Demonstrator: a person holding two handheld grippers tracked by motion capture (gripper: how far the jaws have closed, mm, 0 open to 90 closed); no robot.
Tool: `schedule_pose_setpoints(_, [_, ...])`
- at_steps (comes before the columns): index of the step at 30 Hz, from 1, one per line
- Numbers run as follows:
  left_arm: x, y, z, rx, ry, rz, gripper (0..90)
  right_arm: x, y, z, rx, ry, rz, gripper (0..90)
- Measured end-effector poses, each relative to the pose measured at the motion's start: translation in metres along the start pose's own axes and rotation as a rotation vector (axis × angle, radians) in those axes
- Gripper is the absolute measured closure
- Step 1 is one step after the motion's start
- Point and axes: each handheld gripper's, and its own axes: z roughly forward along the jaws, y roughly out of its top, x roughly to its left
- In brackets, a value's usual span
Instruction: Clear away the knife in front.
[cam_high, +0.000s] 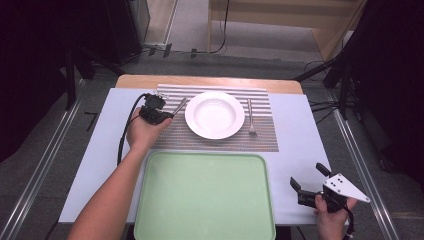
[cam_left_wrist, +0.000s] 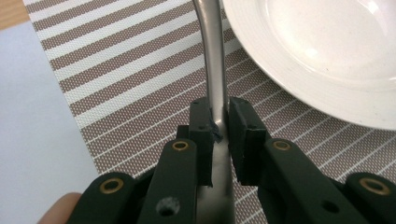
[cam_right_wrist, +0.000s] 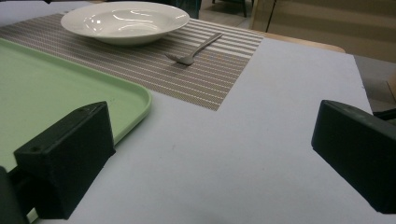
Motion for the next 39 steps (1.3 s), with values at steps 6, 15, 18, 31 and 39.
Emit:
schedule_pose_setpoints(6, [-0.006, -0.006, -0.007, -0.019, -0.020, 0.013, 79.5, 0.000, 0.000, 0.000, 0.000, 0.000, -0.008, 0.0])
schedule_pose_setpoints(15, [-0.017, -0.015, -0.026, -0.061, -0.043, 0.034, 79.5, 0.000, 0.000, 0.000, -0.005, -0.002, -0.007, 0.0])
schedule_pose_setpoints(18, [-0.022, -0.019, -0.032, -0.076, -0.053, 0.040, 79.5, 0.000, 0.000, 0.000, -0.004, 0.000, -0.007, 0.0])
schedule_pose_setpoints(31, [-0.040, -0.043, -0.051, -0.110, -0.089, 0.072, 79.5, 0.001, 0.001, -0.001, -0.002, -0.003, -0.006, 0.0])
schedule_pose_setpoints(39, [-0.051, -0.061, -0.062, -0.130, -0.109, 0.085, 79.5, 0.002, 0.001, -0.001, -0.001, -0.004, -0.006, 0.0])
